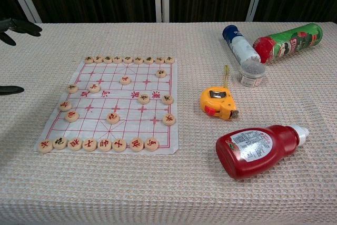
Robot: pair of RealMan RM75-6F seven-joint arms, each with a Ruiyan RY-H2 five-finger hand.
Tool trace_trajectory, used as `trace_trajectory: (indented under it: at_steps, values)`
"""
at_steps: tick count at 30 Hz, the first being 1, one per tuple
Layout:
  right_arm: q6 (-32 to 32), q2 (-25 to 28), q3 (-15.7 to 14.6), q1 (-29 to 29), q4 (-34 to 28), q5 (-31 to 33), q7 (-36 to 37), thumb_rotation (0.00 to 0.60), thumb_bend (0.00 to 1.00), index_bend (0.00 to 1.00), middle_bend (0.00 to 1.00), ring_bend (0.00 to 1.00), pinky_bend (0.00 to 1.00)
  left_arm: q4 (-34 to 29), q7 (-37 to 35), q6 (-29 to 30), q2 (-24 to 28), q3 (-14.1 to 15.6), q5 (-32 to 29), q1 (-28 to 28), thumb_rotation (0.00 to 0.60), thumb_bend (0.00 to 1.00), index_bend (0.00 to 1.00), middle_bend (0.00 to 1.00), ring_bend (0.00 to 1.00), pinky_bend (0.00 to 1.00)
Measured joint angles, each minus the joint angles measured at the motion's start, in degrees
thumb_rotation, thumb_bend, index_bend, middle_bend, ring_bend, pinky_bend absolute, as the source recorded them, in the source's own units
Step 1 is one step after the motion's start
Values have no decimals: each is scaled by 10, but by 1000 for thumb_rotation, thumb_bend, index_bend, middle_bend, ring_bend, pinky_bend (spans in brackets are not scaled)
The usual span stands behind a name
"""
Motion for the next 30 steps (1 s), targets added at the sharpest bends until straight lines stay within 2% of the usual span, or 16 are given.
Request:
trace_trajectory:
  at_steps: [6,11,17,22,25,30]
  values:
    - [-4,-5,-6,1,6,3,2,600,323,0,0,0,0,-5,8,6,3,7,1,4,466,143,130,138,108,239]
    - [1,-5,-9,-3,13,5,9,600,324,0,0,0,0,-21,33,2,11,17,4,6,522,147,162,174,127,239]
    - [0,-2,-11,-6,24,10,15,600,324,0,0,0,0,-66,89,-31,33,56,4,15,553,160,256,194,175,241]
    - [-8,-4,-15,-5,36,15,22,600,398,0,0,0,0,-81,137,-46,26,77,15,22,556,163,268,198,175,242]
    - [-8,-7,-19,-6,47,13,20,600,407,0,0,0,0,-76,155,-46,7,81,23,25,549,166,292,208,175,242]
    - [8,-10,-20,-10,52,8,17,600,495,0,0,0,0,-70,180,-58,-12,83,26,24,550,167,352,210,175,242]
